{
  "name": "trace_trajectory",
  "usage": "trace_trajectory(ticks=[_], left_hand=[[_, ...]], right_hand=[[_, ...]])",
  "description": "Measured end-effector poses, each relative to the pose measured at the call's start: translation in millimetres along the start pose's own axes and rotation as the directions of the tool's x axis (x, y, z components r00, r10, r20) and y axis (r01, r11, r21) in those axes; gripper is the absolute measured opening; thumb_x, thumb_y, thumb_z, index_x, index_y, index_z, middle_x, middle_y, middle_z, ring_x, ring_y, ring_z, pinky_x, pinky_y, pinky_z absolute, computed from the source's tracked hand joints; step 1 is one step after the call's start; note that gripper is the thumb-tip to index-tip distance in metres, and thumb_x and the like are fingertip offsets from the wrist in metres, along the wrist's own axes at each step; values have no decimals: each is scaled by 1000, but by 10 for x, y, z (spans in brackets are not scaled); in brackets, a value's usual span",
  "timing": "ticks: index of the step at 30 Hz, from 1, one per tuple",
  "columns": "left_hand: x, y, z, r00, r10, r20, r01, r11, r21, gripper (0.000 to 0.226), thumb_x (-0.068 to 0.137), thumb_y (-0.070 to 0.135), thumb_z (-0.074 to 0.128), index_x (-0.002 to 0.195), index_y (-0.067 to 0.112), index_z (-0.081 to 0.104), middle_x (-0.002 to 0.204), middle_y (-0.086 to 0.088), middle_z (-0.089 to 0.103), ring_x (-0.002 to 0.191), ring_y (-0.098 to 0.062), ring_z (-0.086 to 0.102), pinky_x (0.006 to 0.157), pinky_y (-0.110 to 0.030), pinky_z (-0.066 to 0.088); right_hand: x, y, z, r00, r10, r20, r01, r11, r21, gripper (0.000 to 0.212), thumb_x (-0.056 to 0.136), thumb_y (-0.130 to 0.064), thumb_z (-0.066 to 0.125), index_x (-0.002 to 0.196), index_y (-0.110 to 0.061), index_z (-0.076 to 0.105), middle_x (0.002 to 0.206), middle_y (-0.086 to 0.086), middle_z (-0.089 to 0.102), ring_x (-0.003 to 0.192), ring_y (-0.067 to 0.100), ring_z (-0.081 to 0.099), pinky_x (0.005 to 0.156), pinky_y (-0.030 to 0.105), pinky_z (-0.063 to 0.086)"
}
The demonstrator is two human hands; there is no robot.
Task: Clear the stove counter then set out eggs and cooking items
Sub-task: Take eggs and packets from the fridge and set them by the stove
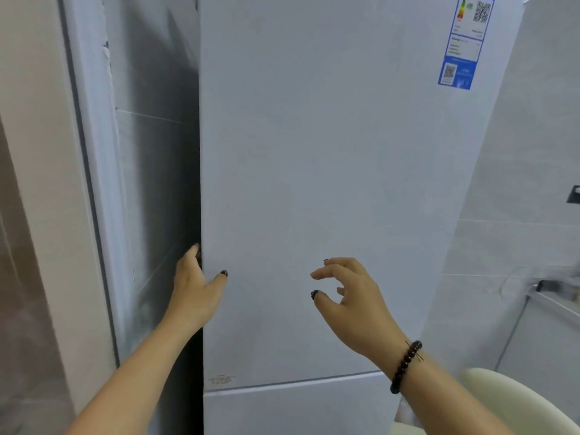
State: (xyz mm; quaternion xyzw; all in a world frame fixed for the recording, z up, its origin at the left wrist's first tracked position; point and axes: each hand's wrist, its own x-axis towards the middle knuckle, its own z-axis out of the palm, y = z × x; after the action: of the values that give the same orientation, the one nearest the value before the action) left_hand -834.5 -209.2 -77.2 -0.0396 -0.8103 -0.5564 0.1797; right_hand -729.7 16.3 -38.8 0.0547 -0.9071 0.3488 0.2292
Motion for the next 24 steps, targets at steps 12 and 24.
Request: trace_trajectory(ticks=[12,24], left_hand=[[-45,-107,95,999,-36,-33,35,999,-23,56,89,19,65,138,16,39,131,-4,39,100,-16,48,84,-31,42],[-251,-44,13,995,-93,-23,93,996,-8,59,84,22,70,134,22,39,128,-3,42,105,-24,54,93,-50,50]], right_hand=[[-39,118,146,998,30,51,-29,999,-38,25,91,-23,60,115,-27,61,130,-17,39,126,0,40,93,12,35],[-343,-4,-38,998,7,61,-3,998,-55,26,93,-25,57,118,-28,58,133,-19,36,127,-2,37,93,11,33]])
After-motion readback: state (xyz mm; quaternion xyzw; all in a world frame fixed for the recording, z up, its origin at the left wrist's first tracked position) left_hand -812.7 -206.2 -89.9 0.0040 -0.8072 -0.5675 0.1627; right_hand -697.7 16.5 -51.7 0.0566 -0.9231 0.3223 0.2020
